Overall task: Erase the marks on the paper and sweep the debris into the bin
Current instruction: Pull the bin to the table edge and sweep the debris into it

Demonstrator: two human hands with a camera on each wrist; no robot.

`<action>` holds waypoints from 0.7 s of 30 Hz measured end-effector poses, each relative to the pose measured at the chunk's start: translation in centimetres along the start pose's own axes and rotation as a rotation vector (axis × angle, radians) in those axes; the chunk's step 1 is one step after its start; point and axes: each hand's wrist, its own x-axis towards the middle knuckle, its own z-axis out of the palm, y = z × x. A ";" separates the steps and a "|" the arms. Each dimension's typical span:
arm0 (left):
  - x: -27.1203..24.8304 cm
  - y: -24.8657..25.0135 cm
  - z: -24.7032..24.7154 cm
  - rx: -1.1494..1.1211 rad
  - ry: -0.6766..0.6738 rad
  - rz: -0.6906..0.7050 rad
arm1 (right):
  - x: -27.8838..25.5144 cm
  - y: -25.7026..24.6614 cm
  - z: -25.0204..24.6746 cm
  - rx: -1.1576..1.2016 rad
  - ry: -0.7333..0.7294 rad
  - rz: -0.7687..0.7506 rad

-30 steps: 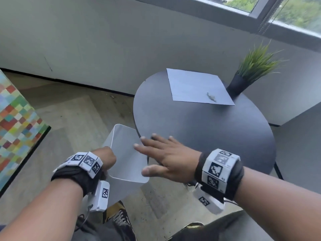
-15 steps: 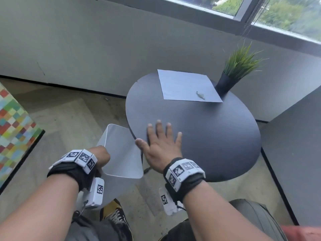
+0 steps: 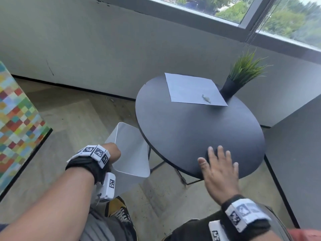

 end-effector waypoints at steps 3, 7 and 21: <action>-0.7 0.4 -0.1 -0.074 0.031 -0.021 | -0.8 -7.2 1.5 -0.059 -0.102 -0.077; -0.4 0.2 0.2 -0.106 0.017 -0.055 | -0.9 -15.7 2.8 -0.058 -0.248 -0.454; 1.4 0.1 0.6 -0.080 0.008 -0.098 | 4.1 -15.5 1.9 0.237 -0.128 -0.643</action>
